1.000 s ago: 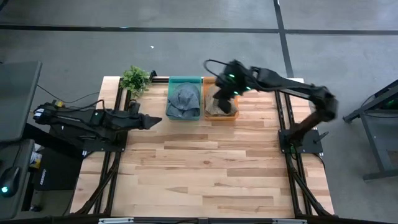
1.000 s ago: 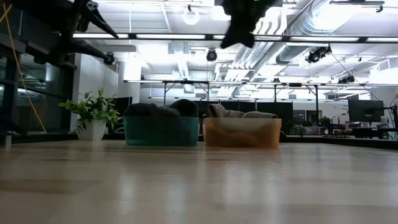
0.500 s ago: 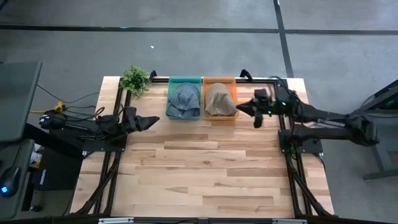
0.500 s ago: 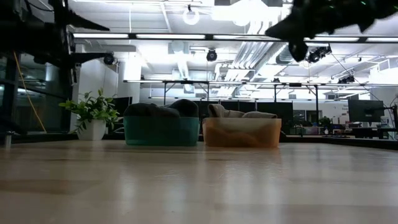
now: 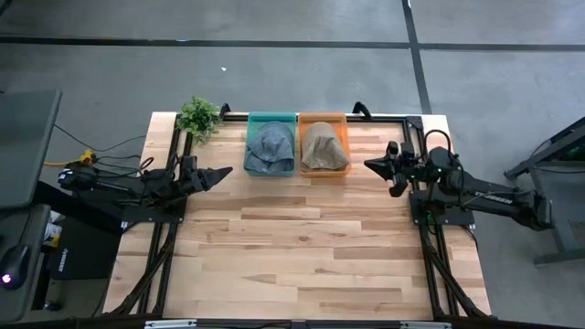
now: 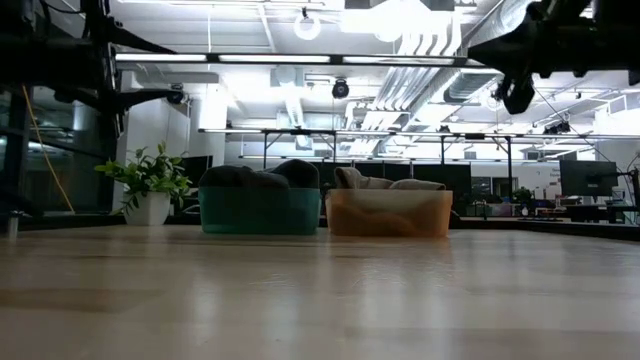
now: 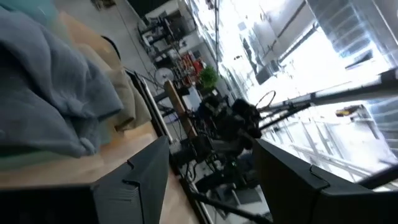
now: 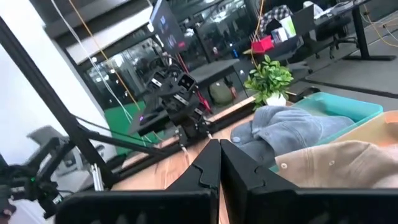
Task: Pick & Place hat
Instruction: Return to home position
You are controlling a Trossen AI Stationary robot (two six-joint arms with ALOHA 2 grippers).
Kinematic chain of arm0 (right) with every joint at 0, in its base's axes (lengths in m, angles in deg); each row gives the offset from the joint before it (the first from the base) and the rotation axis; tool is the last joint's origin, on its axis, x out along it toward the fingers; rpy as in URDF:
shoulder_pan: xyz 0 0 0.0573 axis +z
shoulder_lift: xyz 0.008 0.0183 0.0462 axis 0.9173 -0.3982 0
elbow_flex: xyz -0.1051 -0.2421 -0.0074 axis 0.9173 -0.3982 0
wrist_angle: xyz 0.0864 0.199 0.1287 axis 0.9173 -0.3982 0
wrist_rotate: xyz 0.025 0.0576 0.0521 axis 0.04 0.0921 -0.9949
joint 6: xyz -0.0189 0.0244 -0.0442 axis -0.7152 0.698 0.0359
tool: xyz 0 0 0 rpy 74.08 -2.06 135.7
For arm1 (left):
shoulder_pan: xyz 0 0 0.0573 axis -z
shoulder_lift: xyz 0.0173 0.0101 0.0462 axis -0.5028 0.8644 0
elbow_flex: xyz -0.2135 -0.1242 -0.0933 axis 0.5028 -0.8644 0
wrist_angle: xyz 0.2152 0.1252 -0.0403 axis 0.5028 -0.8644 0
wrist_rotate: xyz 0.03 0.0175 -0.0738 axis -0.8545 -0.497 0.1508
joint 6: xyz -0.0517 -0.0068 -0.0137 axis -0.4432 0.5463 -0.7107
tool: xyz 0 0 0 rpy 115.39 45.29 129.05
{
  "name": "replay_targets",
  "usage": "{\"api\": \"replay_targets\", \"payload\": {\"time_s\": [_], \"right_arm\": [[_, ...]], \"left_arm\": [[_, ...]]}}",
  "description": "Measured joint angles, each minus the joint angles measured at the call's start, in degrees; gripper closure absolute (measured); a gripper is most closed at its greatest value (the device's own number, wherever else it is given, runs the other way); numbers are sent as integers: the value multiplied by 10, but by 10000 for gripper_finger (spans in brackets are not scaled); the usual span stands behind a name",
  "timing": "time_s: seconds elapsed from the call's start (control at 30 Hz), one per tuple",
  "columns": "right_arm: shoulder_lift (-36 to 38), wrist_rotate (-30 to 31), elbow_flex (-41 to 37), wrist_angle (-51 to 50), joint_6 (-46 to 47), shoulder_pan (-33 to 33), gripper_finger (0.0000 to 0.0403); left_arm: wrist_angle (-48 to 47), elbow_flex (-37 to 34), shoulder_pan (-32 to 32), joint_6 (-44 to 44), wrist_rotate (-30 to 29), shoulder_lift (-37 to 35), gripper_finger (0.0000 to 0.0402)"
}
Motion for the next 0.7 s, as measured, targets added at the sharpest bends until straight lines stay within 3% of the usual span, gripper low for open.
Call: {"api": "replay_targets", "payload": {"time_s": [0.7], "right_arm": [[141, 0, -95, 18, 25, 0, 403]], "left_arm": [[-5, -1, 0, -4, -40, 0, 190]]}}
